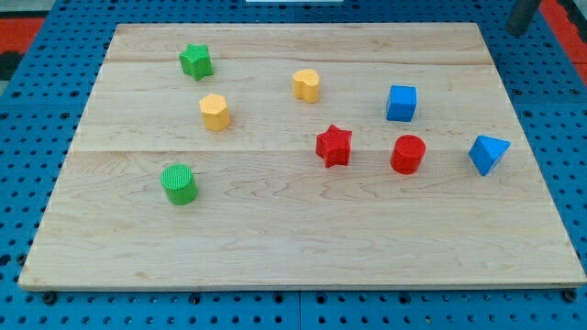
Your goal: Move the blue cube down a bit
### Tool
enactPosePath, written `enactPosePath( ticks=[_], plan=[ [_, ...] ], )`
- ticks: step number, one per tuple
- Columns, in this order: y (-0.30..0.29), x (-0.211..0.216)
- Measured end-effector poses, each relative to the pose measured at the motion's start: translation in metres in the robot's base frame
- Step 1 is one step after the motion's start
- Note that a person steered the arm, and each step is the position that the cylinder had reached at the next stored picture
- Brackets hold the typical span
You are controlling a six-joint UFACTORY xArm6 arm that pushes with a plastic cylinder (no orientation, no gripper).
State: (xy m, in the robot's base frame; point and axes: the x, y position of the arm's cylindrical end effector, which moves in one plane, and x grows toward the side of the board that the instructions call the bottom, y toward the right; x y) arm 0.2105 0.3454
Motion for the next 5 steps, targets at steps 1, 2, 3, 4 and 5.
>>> enactPosePath(
  ticks=[1,2,3,4,5],
  plan=[
    [-0.001,0.001],
    [-0.02,0.005],
    [-0.131,0.071],
    [-0.193,0.134],
    [-0.132,0.176]
  ],
)
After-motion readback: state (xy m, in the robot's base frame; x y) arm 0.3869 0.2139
